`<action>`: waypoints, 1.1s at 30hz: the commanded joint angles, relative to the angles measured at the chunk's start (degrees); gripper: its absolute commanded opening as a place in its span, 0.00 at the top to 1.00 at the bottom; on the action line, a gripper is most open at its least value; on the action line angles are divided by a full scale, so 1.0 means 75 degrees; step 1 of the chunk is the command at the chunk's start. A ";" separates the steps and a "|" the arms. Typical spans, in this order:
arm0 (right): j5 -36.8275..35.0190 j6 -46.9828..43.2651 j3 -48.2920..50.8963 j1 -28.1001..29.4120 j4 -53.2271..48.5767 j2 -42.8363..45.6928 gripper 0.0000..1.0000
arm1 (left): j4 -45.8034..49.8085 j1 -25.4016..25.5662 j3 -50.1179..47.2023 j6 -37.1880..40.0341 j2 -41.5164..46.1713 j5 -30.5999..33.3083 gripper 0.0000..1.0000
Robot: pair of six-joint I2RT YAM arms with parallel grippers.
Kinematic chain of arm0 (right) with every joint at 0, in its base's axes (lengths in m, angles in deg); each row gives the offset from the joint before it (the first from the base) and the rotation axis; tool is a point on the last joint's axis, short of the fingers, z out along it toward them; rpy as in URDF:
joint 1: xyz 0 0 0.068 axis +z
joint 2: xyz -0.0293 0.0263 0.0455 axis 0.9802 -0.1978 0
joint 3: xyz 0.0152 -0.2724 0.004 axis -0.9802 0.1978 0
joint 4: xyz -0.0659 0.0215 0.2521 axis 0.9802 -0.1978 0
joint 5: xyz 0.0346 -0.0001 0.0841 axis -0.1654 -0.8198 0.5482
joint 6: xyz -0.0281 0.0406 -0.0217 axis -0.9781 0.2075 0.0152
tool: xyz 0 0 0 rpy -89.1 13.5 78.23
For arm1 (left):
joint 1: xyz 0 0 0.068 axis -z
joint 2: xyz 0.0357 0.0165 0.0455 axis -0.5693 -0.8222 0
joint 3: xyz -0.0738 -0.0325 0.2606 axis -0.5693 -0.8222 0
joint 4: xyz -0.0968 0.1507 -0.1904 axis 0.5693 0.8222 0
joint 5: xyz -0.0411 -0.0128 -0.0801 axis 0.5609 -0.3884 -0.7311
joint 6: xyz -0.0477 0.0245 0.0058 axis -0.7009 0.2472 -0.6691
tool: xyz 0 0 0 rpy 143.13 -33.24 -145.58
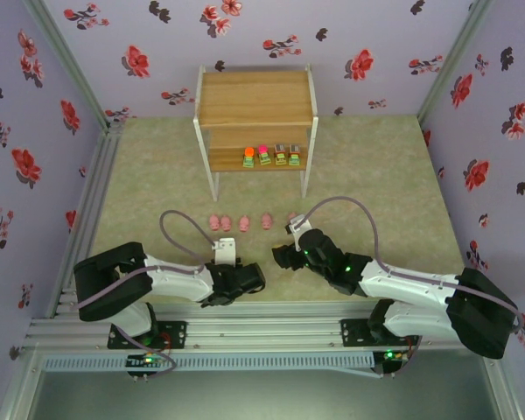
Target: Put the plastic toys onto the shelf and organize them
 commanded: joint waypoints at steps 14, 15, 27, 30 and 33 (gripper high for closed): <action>-0.0482 -0.0511 -0.1433 -0.0015 -0.0371 -0.0489 0.44 | 0.1067 -0.0258 0.0982 0.1174 0.0978 0.0177 0.73; -0.0459 -0.0517 -0.1439 -0.0041 -0.0197 -0.0622 0.44 | 0.1132 -0.0333 0.1072 0.1300 0.1038 0.0164 0.72; -0.0393 -0.0120 -0.0699 -0.0400 0.0667 -0.0631 0.44 | 0.1814 -0.1393 0.2242 0.2797 0.1655 -0.0146 0.71; -0.0382 -0.0078 -0.0690 -0.0471 0.0640 -0.0574 0.44 | 0.1817 -0.1720 0.2581 0.3215 0.1624 -0.0269 0.71; -0.0343 -0.0030 -0.0725 -0.0502 0.0631 -0.0638 0.44 | 0.1817 -0.2004 0.2994 0.3673 0.1498 -0.0380 0.71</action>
